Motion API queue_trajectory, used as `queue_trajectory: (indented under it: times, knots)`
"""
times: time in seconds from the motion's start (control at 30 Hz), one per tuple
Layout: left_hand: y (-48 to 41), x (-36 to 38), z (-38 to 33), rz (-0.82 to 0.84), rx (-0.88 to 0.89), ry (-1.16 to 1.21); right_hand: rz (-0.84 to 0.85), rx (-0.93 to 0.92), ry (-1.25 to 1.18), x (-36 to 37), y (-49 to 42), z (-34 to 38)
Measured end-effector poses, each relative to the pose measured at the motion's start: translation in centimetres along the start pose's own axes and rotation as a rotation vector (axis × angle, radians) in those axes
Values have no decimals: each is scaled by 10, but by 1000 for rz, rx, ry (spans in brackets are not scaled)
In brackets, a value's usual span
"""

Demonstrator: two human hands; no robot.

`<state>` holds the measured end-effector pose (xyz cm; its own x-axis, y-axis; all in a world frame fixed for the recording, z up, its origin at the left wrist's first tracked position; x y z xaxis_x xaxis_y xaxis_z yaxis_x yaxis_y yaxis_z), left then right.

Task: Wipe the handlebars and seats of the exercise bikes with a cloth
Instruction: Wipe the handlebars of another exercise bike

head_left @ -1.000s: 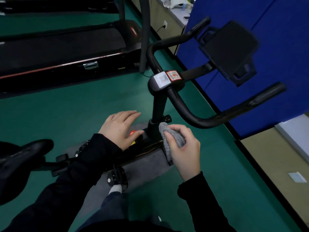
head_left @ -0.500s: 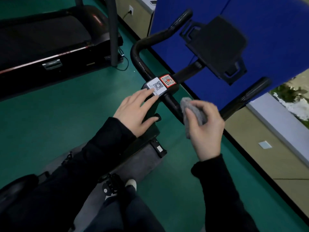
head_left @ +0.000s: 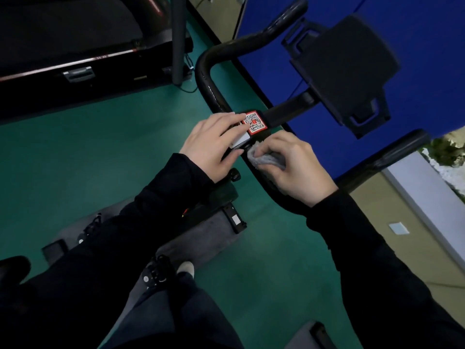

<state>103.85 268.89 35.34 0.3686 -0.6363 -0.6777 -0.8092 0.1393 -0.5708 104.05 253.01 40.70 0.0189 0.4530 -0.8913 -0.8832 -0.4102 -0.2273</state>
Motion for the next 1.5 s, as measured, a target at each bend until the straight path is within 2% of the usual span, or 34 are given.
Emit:
queue_trajectory:
  times: [0.07, 0.23, 0.43, 0.6, 0.7, 0.77, 0.9, 1.0, 1.13, 1.3, 1.37, 1.5]
  knots:
    - [0, 0, 2, -32, -3, 18, 26, -15, -3, 2, -12, 0]
    - [-1, 2, 5, -50, -12, 65, 1, 94, -58, -1, -18, -5]
    - [0, 4, 9, -81, -14, 97, -15, -3, -20, -3, 3, 2]
    - [-1, 5, 13, -80, 12, 127, -74, 29, 25, 2, 20, 11]
    - [-2, 4, 14, -87, 26, 141, -198, 215, 6, 3, 12, 9]
    - [-3, 4, 15, -90, 29, 154, -208, 333, -4, 3, 10, 6]
    - [-1, 4, 14, -97, 23, 165, -218, 404, 5, 2, 17, 9]
    - [-2, 5, 14, -104, 32, 173, -244, 560, -57, 9, 2, -4]
    - [-2, 5, 17, -112, 48, 177, -146, 844, -261, 19, -8, -21]
    - [-3, 9, 20, -119, 71, 200, -95, 859, -362, 13, -9, -25]
    - [-3, 11, 22, -116, 66, 210, -58, 926, -394, 18, -15, -27]
    - [-3, 12, 23, -101, 68, 220, 56, 1010, -343, 19, -22, -24]
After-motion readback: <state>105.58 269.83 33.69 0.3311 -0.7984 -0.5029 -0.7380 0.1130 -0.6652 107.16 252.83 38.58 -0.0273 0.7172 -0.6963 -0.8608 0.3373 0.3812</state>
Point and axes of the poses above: each hand's wrist, its own y-axis away from the middle knuckle, its own x-axis out of the palm, z = x × y, the point moved 3 cm from there along -y, towards the middle knuckle, and after that the axes turned 12 degrees about -z, right-handed, at the moved point
